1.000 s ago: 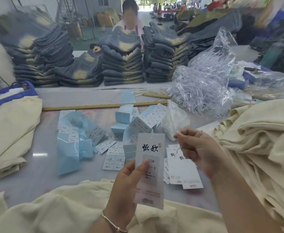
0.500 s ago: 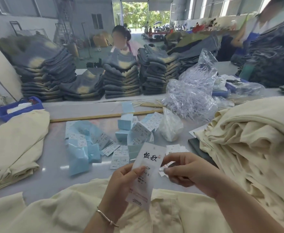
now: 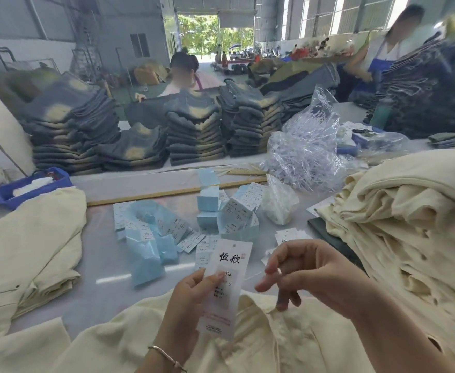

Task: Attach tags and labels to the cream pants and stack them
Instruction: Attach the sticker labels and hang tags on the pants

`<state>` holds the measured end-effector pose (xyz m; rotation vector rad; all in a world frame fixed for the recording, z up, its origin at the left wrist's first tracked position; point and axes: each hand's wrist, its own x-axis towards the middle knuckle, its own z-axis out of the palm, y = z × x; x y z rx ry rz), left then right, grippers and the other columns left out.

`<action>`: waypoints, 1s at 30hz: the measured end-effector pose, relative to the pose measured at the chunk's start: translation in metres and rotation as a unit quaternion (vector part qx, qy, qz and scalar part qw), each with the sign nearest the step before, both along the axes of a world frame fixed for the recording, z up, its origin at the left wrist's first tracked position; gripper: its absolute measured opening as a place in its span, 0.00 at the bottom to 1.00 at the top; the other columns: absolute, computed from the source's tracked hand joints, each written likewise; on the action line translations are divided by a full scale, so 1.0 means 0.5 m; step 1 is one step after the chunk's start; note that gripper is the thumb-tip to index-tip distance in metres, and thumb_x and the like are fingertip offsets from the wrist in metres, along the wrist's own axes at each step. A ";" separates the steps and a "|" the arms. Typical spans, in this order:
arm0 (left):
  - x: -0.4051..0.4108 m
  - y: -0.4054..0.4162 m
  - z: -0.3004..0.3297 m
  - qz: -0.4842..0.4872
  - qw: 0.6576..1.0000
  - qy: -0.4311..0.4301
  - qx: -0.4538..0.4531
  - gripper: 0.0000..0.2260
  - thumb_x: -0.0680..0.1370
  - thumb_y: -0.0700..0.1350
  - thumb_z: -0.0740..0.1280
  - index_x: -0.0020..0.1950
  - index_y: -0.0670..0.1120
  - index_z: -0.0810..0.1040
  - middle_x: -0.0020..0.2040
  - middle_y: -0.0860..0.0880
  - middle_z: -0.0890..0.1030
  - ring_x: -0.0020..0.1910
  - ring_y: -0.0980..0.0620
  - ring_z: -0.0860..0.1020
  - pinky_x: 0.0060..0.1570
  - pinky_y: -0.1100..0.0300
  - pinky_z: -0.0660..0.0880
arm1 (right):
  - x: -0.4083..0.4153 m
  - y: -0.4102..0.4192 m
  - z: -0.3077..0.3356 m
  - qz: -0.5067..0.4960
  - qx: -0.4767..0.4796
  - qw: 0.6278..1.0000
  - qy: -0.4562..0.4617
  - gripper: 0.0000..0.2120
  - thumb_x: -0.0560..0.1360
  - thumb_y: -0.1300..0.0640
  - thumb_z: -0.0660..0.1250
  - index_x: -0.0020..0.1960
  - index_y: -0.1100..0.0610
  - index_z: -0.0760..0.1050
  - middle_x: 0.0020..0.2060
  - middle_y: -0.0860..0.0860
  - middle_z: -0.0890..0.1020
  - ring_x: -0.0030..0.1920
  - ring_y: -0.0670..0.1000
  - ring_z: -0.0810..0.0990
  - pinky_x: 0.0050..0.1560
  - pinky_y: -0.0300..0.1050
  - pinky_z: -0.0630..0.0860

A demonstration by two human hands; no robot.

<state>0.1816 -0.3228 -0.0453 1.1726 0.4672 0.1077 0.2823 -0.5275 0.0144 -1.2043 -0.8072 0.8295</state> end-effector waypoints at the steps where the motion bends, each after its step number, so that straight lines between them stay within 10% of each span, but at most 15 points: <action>1: -0.009 0.003 0.002 -0.010 1.000 -0.007 0.001 0.12 0.68 0.45 0.73 0.48 0.40 0.84 0.40 0.40 0.83 0.33 0.45 0.80 0.35 0.55 0.76 | -0.008 0.006 0.002 -0.030 0.002 0.999 -0.014 0.05 0.69 0.64 0.72 0.44 0.59 0.81 0.44 0.65 0.84 0.32 0.56 0.84 0.30 0.39 0.74; 13: -0.057 -0.016 0.055 -0.073 0.940 -0.204 0.262 0.22 0.69 0.35 0.70 0.55 0.59 0.77 0.47 0.47 0.84 0.43 0.42 0.83 0.42 0.48 0.82 | -0.070 0.067 0.025 -0.222 -0.161 0.926 -0.259 0.13 0.78 0.58 0.66 0.35 0.50 0.78 0.26 0.48 0.70 0.29 0.51 0.66 0.34 0.46 0.63; 19: -0.060 -0.025 0.063 -0.118 0.913 -0.212 0.326 0.26 0.70 0.36 0.65 0.63 0.62 0.74 0.44 0.42 0.82 0.41 0.34 0.79 0.39 0.36 0.78 | -0.092 0.084 0.035 -0.232 -0.277 0.849 -0.385 0.13 0.80 0.52 0.61 0.37 0.49 0.71 0.36 0.42 0.78 0.42 0.42 0.74 0.45 0.41 0.70; 25: -0.064 -0.023 0.062 -0.112 0.879 -0.257 0.385 0.23 0.72 0.43 0.65 0.66 0.54 0.74 0.50 0.46 0.82 0.42 0.44 0.79 0.40 0.45 0.78 | -0.090 0.089 0.036 -0.241 -0.242 0.873 -0.348 0.13 0.79 0.55 0.62 0.37 0.54 0.76 0.33 0.47 0.79 0.37 0.47 0.76 0.43 0.49 0.73; 30: -0.055 -0.021 0.068 -0.050 0.935 -0.261 0.236 0.21 0.78 0.61 0.58 0.52 0.48 0.83 0.45 0.44 0.83 0.43 0.43 0.79 0.38 0.56 0.73 | -0.088 0.085 0.032 -0.151 -0.158 0.960 -0.172 0.12 0.75 0.55 0.67 0.33 0.54 0.78 0.28 0.54 0.74 0.27 0.50 0.65 0.28 0.39 0.60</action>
